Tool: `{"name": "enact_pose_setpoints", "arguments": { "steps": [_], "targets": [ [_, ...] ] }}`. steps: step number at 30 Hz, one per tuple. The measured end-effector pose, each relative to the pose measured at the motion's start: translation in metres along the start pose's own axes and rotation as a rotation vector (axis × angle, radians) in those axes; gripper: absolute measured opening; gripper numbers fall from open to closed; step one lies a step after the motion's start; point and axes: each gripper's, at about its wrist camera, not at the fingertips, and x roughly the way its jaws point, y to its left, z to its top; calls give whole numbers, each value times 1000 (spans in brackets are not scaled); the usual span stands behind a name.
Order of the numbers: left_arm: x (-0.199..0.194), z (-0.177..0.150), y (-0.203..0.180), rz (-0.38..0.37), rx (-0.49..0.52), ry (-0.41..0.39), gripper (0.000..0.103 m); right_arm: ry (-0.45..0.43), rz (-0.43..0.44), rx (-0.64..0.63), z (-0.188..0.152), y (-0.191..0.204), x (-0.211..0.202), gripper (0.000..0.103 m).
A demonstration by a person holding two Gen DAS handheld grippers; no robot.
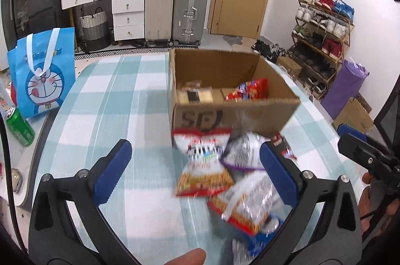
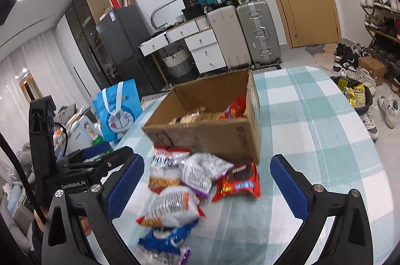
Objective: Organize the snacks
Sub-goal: 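Withdraw both open grippers from the box, then lower the right gripper onto the blue biscuit packet and close on it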
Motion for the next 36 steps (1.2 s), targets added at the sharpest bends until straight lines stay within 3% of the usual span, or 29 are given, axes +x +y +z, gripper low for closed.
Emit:
{"name": "enact_pose_setpoints", "arguments": {
  "steps": [9, 20, 36],
  "targets": [
    [-24, -41, -4, -5, 54, 26, 102, 114, -15, -31, -39, 5, -2, 102],
    [-28, -77, 9, 11, 43, 91, 102, 189, -50, -11, -51, 4, 12, 102],
    [-13, -94, 36, 19, -32, 181, 102, 313, -24, -65, -75, 34, 50, 102]
  ]
}}
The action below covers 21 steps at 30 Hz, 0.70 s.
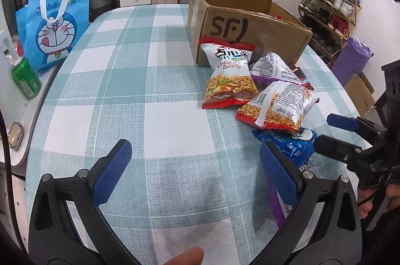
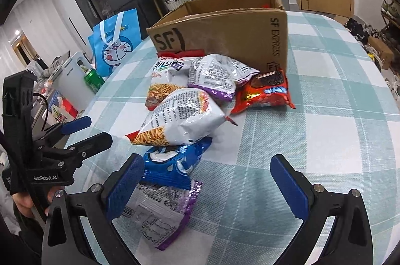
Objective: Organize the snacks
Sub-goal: 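Lower the right gripper onto the blue biscuit packet and close on it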
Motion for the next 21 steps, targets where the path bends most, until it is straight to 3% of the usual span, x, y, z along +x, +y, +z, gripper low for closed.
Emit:
{"name": "enact_pose_setpoints", "arguments": {
  "steps": [9, 21],
  "targets": [
    [1, 2, 5, 20, -8, 1, 102, 27, 69, -18, -7, 22, 25, 102],
    [6, 1, 5, 20, -3, 13, 102, -23, 61, -1, -10, 31, 36, 83]
  ]
}}
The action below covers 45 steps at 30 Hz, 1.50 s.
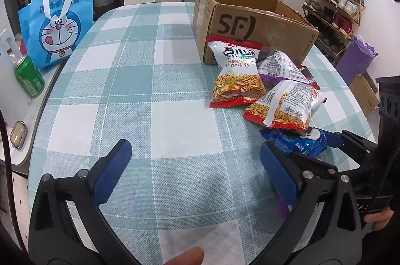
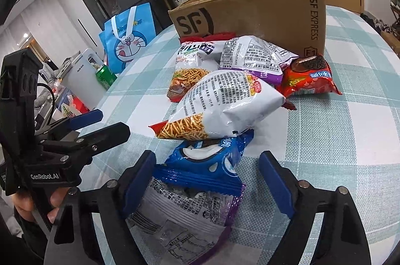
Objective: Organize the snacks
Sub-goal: 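Lower the right gripper onto the blue biscuit packet and close on it, then lift the blue packet with right gripper while left gripper reaches the white-purple chip bag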
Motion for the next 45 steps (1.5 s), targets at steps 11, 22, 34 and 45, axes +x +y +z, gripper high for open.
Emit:
{"name": "enact_pose_setpoints", "arguments": {
  "steps": [11, 22, 34, 45],
  "targets": [
    [3, -1, -2, 8, 11, 3, 102, -27, 26, -64, -3, 11, -8, 60],
    [-2, 1, 4, 2, -9, -7, 102, -93, 108, -54, 4, 8, -39, 44],
    [-4, -1, -3, -8, 6, -9, 102, -262, 152, -49, 14, 4, -95, 44],
    [-9, -12, -37, -96, 68, 22, 102, -346, 111, -18, 20, -10, -128, 44]
  ]
}}
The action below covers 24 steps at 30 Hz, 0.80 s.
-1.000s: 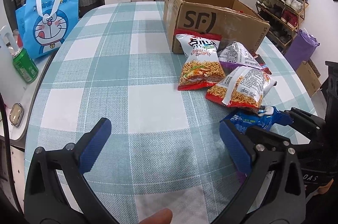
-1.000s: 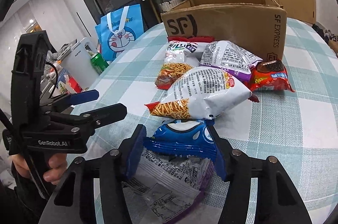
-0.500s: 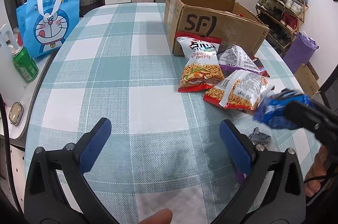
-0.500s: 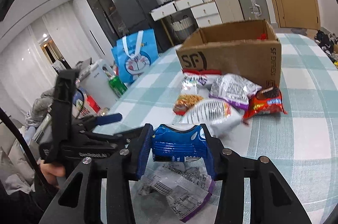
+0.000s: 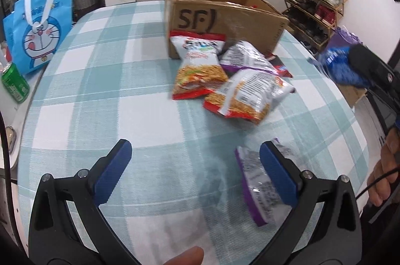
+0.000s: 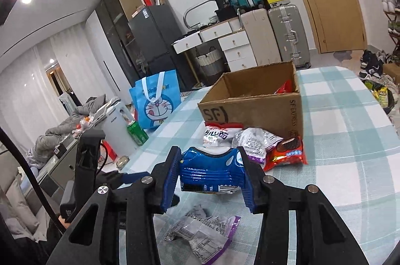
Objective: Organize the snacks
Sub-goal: 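Lift the blue packet with right gripper while left gripper reaches the white-purple chip bag, then close left gripper on the white-purple chip bag while right gripper holds the blue packet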
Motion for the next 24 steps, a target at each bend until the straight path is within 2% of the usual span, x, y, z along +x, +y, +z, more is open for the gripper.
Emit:
{"name": "enact_pose_setpoints", "arguments": {
  "steps": [9, 19, 24],
  "targets": [
    [8, -12, -34, -78, 48, 43, 102, -19, -23, 18, 2, -8, -8, 44],
    [25, -23, -56, -62, 104, 78, 102, -22, -27, 28, 3, -10, -10, 44],
    [29, -26, -58, -84, 107, 85, 100, -13, -26, 31, 3, -11, -8, 44]
  ]
}}
